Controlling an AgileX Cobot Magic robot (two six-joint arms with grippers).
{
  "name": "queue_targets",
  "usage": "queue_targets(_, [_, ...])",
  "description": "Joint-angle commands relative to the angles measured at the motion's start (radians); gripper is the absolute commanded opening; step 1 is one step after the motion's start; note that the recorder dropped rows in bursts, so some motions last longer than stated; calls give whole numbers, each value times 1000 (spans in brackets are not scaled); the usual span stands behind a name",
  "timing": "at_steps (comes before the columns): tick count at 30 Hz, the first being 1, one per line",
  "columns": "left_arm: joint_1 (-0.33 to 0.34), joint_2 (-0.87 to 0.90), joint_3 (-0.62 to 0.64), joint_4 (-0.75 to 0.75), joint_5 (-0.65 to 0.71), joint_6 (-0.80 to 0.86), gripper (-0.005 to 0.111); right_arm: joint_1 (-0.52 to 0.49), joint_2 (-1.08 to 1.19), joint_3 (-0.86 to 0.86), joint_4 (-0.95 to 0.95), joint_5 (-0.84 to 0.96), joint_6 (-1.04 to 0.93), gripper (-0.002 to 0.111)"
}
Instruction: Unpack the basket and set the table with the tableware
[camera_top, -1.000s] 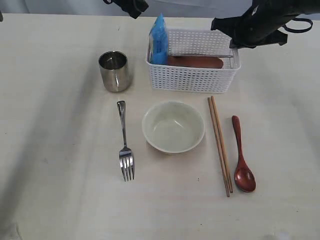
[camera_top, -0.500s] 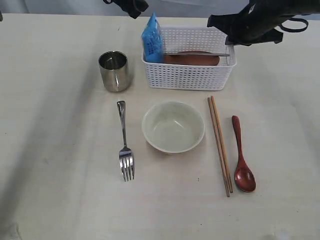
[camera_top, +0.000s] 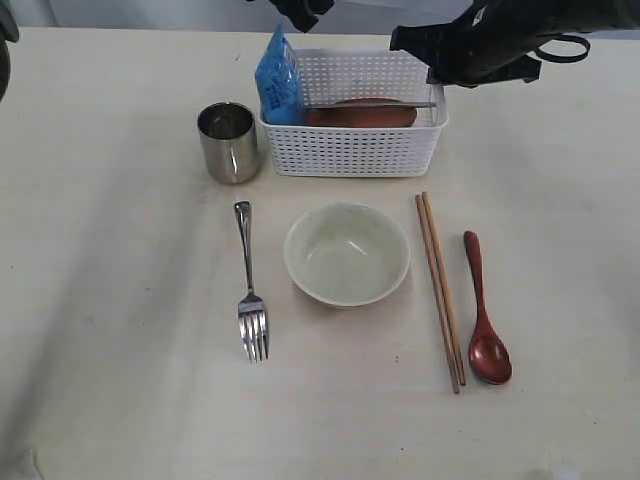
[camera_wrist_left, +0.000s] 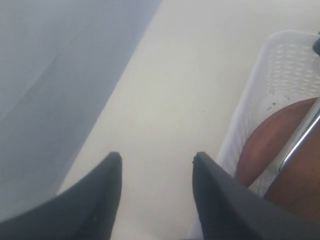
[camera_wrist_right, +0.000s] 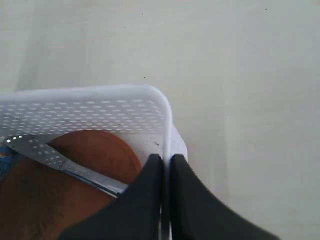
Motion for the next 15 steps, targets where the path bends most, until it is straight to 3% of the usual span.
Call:
queue_targets(1, [2,-10,-6,7,-5,19,43,-1,0,-1,-3,-11,-15,0])
queue_targets(7, [5,-10,-4,14,57,56,43,-1,0,-1,-3,-28,-60,0])
queue_targets(15, [42,-8,-4,55,255,134,37,-1,0,-1,-3,-22,-82,0])
